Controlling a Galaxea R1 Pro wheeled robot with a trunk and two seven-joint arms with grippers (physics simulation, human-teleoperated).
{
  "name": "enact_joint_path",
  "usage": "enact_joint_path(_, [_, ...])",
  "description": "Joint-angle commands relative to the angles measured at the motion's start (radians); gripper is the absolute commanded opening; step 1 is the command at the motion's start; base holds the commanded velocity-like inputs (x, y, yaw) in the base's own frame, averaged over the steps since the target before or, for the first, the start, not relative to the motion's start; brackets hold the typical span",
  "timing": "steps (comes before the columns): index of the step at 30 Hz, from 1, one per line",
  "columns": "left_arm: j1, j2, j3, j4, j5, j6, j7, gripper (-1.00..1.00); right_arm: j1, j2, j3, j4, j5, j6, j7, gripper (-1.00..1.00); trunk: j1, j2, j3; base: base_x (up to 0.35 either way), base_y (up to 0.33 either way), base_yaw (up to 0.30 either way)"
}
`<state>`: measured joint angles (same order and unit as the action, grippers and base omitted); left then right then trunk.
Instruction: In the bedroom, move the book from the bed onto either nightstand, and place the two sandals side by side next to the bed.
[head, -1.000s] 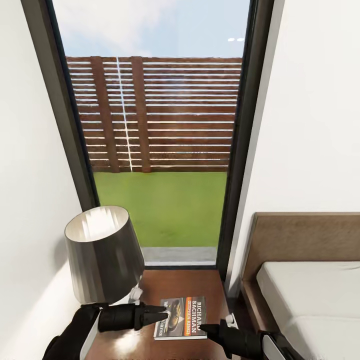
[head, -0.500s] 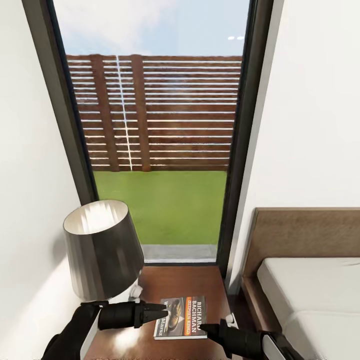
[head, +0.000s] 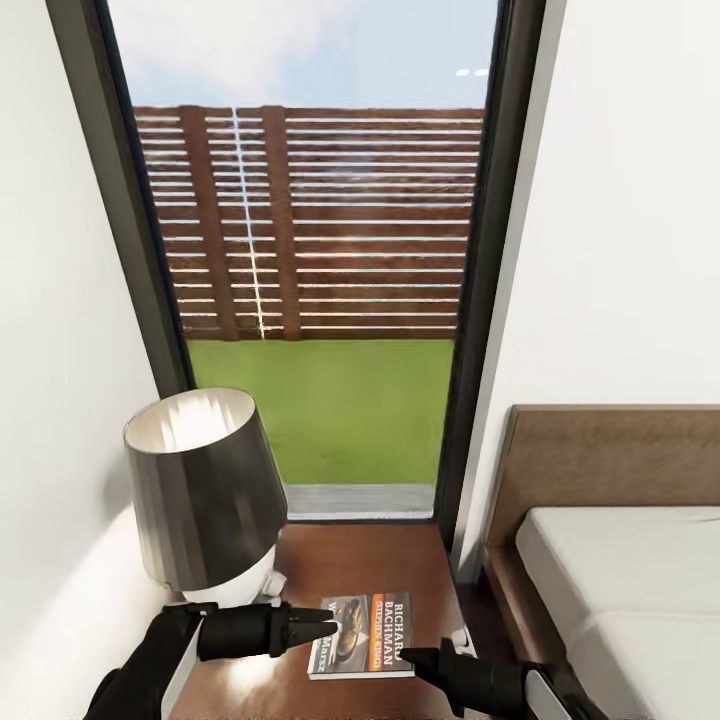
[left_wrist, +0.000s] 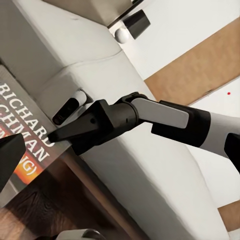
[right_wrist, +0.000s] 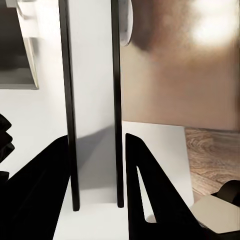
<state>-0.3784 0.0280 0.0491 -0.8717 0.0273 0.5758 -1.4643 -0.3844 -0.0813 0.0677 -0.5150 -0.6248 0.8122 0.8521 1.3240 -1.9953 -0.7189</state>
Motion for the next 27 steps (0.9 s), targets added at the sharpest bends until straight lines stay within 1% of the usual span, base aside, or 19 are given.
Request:
enact_joint_path(1, [-0.001, 0.000, 0.000, 0.000, 0.001, 0.010, -0.003, 1.00, -0.001, -0.001, 0.004, 0.000, -0.009, 0.005, -0.001, -1.00, 0.004, -0.008, -0.004, 0.000, 0.000, 0.000])
enact_joint_path(5, [-0.001, -0.001, 0.000, 0.000, 0.001, 0.009, -0.002, 1.00, -0.001, -0.001, 0.004, 0.000, -0.009, 0.006, -0.001, -1.00, 0.019, -0.036, -0.017, 0.000, 0.000, 0.000])
enact_joint_path(18, [-0.001, -0.025, 0.000, 0.000, -0.004, 0.007, 0.004, 1.00, -0.001, -0.001, 0.004, 0.000, -0.009, 0.007, 0.001, -1.00, 0.069, -0.127, -0.057, 0.000, 0.000, 0.000])
enact_joint_path(25, [-0.001, -0.026, 0.000, 0.000, -0.004, 0.007, 0.004, 1.00, -0.001, -0.001, 0.004, 0.000, -0.009, 0.007, 0.001, -1.00, 0.096, -0.176, -0.079, 0.000, 0.000, 0.000])
enact_joint_path(27, [-0.001, -0.026, 0.000, 0.000, -0.004, 0.007, 0.004, 1.00, -0.001, -0.001, 0.004, 0.000, -0.009, 0.007, 0.001, -1.00, 0.096, -0.176, -0.079, 0.000, 0.000, 0.000])
